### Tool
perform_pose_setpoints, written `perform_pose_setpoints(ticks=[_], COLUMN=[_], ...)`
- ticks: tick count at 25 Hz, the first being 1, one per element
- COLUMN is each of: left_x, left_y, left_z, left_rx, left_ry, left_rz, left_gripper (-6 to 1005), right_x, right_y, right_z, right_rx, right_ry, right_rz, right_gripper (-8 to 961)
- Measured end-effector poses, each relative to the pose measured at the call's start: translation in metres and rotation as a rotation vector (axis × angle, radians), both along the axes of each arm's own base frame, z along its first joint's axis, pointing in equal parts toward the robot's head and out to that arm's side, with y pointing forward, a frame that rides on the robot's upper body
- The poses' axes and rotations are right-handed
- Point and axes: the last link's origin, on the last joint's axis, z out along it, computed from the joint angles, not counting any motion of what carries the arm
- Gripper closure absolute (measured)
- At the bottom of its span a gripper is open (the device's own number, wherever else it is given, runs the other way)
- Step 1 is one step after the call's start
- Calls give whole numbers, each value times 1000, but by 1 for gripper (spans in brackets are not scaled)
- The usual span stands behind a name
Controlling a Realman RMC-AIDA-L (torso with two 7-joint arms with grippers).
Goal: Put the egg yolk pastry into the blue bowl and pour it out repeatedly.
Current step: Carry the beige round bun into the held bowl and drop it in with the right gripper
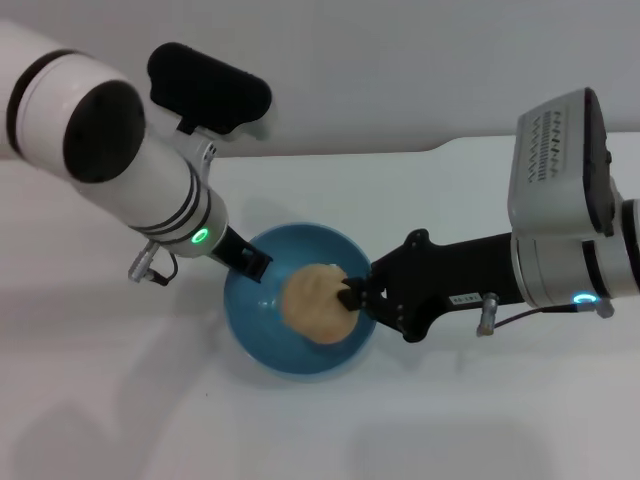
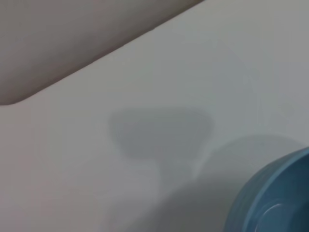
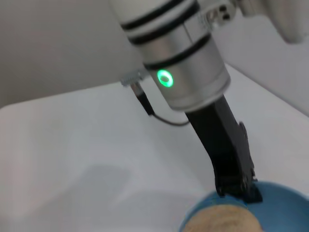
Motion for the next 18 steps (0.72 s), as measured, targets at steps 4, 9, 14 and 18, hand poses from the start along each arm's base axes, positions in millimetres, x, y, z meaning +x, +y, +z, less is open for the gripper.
perform_pose_setpoints(ticks=[4, 9, 14, 18], left_x=[12, 26, 30, 31], left_y=[0, -4, -6, -7], left_z=[0, -6, -9, -9], left_rx=[-32, -84, -105, -107], left_ry=[28, 23, 2, 0], left_rz=[-5, -15, -19, -20], left_gripper=[995, 995, 995, 995], right_x=[8, 17, 22, 19], right_y=[2, 9, 16, 16], right_z=[0, -1, -5, -9], right_rx=[11, 53, 69, 52], right_ry=[-16, -20, -31, -37], right_rz=[-28, -67, -96, -94], right_gripper=[883, 874, 865, 858])
